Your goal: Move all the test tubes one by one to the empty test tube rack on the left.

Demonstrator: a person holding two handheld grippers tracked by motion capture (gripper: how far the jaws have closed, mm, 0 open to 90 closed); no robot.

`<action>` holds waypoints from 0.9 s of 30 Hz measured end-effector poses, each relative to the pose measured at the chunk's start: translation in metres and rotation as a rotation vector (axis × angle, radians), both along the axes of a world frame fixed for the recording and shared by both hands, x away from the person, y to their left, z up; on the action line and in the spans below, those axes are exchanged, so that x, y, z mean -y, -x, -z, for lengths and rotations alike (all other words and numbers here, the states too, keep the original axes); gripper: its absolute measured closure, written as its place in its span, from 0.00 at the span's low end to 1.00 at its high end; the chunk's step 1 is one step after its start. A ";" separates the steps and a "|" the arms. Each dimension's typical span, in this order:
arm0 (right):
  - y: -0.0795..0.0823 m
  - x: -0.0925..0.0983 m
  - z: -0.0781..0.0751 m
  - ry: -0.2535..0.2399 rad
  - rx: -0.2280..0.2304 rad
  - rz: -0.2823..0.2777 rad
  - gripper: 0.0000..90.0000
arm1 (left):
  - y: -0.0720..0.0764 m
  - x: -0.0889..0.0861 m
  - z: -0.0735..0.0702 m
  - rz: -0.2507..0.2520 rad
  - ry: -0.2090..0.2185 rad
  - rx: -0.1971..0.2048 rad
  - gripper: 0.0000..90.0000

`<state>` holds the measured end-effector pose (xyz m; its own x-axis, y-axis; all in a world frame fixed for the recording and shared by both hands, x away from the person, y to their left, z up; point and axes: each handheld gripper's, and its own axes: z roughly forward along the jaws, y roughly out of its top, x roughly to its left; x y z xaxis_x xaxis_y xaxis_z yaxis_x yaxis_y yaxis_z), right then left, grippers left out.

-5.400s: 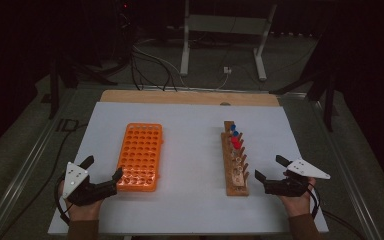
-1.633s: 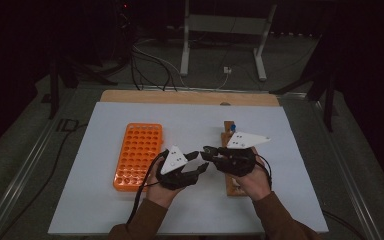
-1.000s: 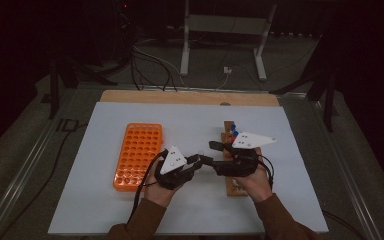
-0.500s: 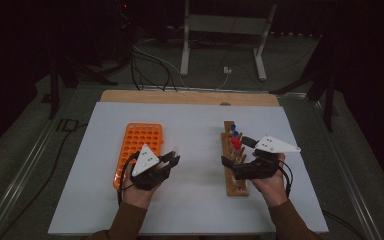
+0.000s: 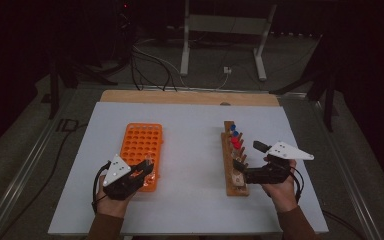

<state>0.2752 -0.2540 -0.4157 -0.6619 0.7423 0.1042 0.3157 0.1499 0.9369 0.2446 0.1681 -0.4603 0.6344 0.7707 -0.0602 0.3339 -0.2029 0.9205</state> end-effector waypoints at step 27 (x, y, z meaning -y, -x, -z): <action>-0.003 0.008 0.014 0.032 -0.018 0.029 0.00 | 0.006 0.005 0.028 0.026 -0.214 -0.127 0.84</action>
<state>0.2778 -0.2616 -0.4298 -0.6380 0.7646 0.0916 0.3372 0.1705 0.9259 0.2385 0.1632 -0.4883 0.6520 0.7579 0.0225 0.4359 -0.3989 0.8068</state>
